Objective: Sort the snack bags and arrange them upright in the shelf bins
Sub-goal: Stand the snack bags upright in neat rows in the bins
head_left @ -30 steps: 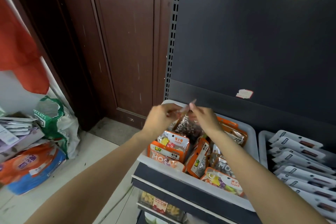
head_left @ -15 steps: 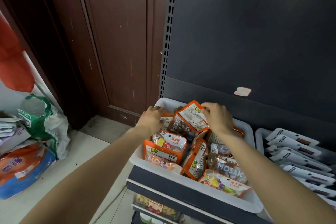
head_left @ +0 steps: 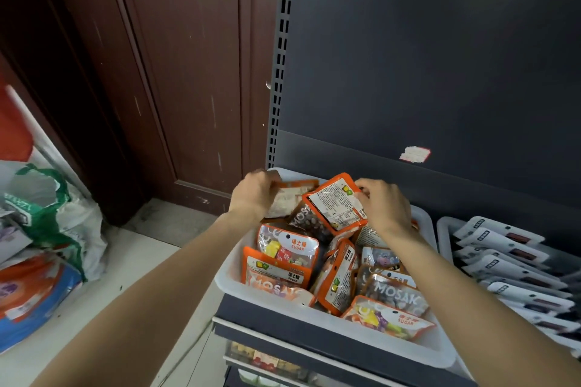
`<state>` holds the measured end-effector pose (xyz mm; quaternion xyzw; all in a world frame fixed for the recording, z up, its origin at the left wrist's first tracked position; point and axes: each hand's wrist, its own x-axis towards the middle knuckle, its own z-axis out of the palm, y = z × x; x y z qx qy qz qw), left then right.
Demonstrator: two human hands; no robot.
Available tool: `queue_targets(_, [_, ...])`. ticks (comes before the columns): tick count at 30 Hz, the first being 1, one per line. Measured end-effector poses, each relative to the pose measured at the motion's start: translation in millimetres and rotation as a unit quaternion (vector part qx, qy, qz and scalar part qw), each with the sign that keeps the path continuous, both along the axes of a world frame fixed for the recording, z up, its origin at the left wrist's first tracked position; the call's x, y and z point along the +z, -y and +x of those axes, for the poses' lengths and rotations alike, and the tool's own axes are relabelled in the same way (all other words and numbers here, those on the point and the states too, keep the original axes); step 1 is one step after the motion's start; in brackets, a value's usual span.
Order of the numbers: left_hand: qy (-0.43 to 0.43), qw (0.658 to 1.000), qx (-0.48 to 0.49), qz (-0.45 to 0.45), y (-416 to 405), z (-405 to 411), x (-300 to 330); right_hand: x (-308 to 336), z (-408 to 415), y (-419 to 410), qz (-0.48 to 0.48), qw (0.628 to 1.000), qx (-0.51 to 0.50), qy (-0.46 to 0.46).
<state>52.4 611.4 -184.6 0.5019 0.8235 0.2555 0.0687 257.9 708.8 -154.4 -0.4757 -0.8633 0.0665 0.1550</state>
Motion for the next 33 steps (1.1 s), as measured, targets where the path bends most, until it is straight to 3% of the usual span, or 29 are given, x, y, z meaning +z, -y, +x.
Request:
queue_targets(6, [0.025, 0.997, 0.006, 0.076, 18, 10, 11, 10, 19, 4, 0.102, 0.994, -0.029, -0.034])
queue_targets(12, [0.022, 0.997, -0.070, 0.021, 11, 66, 19, 15, 44, 11, 0.109, 0.993, -0.037, 0.014])
queue_targets(14, [0.062, 0.996, -0.057, 0.034, 3, 84, 19, 17, 53, 13, 0.103, 0.993, -0.034, 0.049])
queue_targets(17, [0.163, 0.985, -0.015, 0.043, -9, 99, 16, 13, 73, 15, 0.062, 0.991, -0.008, 0.114])
queue_targets(21, [0.215, 0.976, -0.028, -0.018, -18, 105, 4, -7, 106, 13, -0.038, 0.981, 0.014, 0.190])
queue_targets(25, [0.228, 0.974, -0.019, -0.003, -19, 106, 1, -25, 122, 6, -0.173, 0.975, 0.033, 0.133])
queue_targets(30, [0.179, 0.982, -0.013, 0.060, -21, 102, 7, -19, 97, 0, -0.201, 0.975, 0.069, 0.056])
queue_targets(33, [0.192, 0.978, 0.017, 0.075, -21, 94, 10, -21, 78, 0, -0.219, 0.965, 0.095, 0.109])
